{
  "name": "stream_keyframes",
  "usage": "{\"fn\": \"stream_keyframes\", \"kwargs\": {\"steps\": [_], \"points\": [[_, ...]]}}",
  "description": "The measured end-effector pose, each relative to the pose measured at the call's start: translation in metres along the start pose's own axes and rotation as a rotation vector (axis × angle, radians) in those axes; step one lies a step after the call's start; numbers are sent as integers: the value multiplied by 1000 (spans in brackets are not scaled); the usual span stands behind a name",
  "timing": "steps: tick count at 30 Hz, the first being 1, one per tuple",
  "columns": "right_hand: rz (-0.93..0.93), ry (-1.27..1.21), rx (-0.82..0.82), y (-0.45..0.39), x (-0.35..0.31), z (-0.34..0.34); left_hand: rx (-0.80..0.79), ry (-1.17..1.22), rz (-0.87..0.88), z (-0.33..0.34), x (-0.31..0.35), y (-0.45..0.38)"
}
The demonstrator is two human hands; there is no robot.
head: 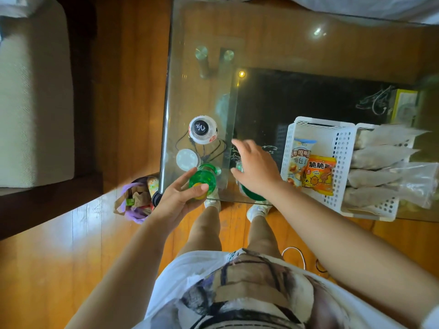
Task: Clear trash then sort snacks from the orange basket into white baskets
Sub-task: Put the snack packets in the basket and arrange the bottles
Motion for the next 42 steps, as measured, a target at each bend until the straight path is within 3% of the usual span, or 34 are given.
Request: {"fn": "stream_keyframes", "kwargs": {"steps": [3,9,14,19,25,30,42], "points": [[-92,-74,116,-32,-32,-26,7,-23,2,-1,-1,0],[-205,28,-69,-75,-72,-26,12,-12,15,0,0,3],[-267,-11,49,-70,-62,-32,68,-63,29,0,1,0],[-91,-162,219,-52,-6,-48,118,-87,80,9,8,-4],[37,-101,324,-15,53,-67,123,-175,135,34,22,-15],[122,-65,299,9,82,-72,140,-215,161,64,35,-27],[96,-46,296,30,76,-50,107,-326,145,109,47,-51]]}}
Point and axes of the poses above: each hand's wrist, its own y-axis away from the middle knuckle, its own z-axis out of the palm, x = y × z, the point moved 7 cm from there along -y, towards the middle knuckle, and after that the axes turned 8 degrees about -z, right-handed, at the moved point
